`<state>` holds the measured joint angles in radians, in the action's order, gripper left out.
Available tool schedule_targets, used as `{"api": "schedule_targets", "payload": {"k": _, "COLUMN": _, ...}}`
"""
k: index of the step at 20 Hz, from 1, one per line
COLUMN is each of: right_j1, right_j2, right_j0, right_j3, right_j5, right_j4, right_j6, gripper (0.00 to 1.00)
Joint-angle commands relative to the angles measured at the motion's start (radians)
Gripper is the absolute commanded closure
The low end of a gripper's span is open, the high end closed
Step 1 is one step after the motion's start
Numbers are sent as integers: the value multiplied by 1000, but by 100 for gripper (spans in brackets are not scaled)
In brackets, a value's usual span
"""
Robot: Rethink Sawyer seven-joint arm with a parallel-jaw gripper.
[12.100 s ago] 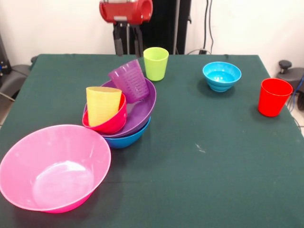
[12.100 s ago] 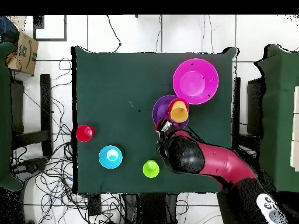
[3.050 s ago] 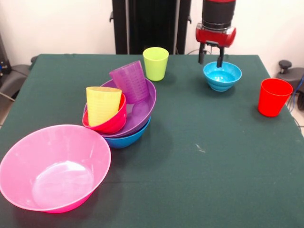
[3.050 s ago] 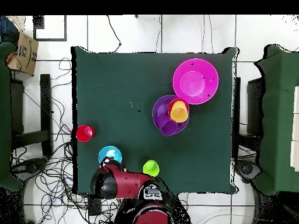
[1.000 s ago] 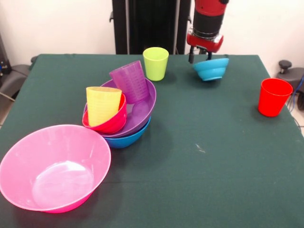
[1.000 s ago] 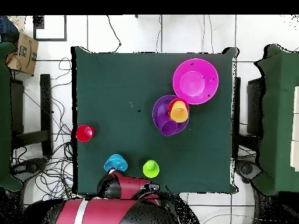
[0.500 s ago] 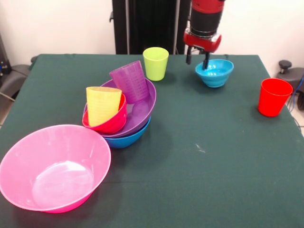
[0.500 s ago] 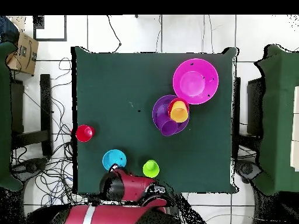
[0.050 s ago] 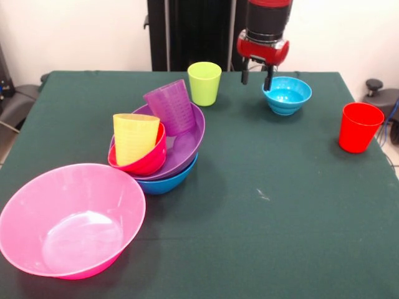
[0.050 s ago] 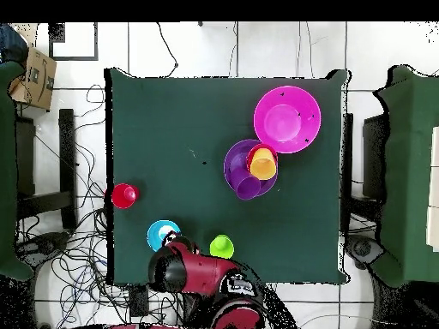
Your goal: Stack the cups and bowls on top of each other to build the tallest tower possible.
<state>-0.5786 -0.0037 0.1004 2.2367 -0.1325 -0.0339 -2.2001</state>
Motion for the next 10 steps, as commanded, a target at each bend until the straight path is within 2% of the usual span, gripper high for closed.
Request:
{"api": "schedule_targets", "payload": {"k": 1, "right_j1": 38, "right_j2": 78, "right_j0": -18, "right_j3": -50, "right_j5": -65, "right_j4": -7, "right_j6": -163, "gripper": 0}}
{"api": "schedule_targets", "payload": {"k": 10, "right_j1": 74, "right_j2": 145, "right_j0": -5, "right_j3": -70, "right_j5": -71, "right_j4": 20, "right_j6": -147, "gripper": 0}}
